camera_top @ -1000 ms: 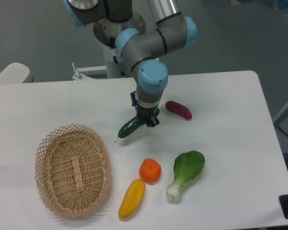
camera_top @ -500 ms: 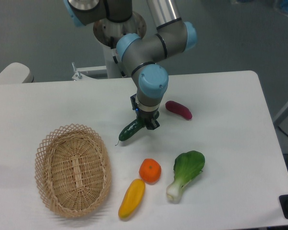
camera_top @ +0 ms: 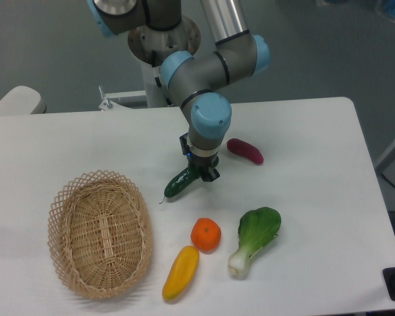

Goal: Place the cucumber on the table
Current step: 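Lower the cucumber onto the table and settle it flat, then open the gripper to release the cucumber and lift away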

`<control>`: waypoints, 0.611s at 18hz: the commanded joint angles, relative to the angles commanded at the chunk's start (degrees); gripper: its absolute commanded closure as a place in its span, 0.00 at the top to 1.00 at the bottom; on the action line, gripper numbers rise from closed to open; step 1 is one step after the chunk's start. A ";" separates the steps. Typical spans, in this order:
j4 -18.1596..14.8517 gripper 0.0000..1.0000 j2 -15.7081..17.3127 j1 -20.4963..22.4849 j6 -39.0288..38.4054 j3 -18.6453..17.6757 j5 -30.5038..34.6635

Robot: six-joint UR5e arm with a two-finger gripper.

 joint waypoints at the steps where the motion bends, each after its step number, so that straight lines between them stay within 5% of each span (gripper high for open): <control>1: 0.00 0.26 -0.09 0.00 0.09 0.09 0.00; 3: 0.00 0.30 -0.18 0.00 0.00 0.17 0.00; 11: -0.44 1.00 0.96 0.35 -0.17 3.60 -0.09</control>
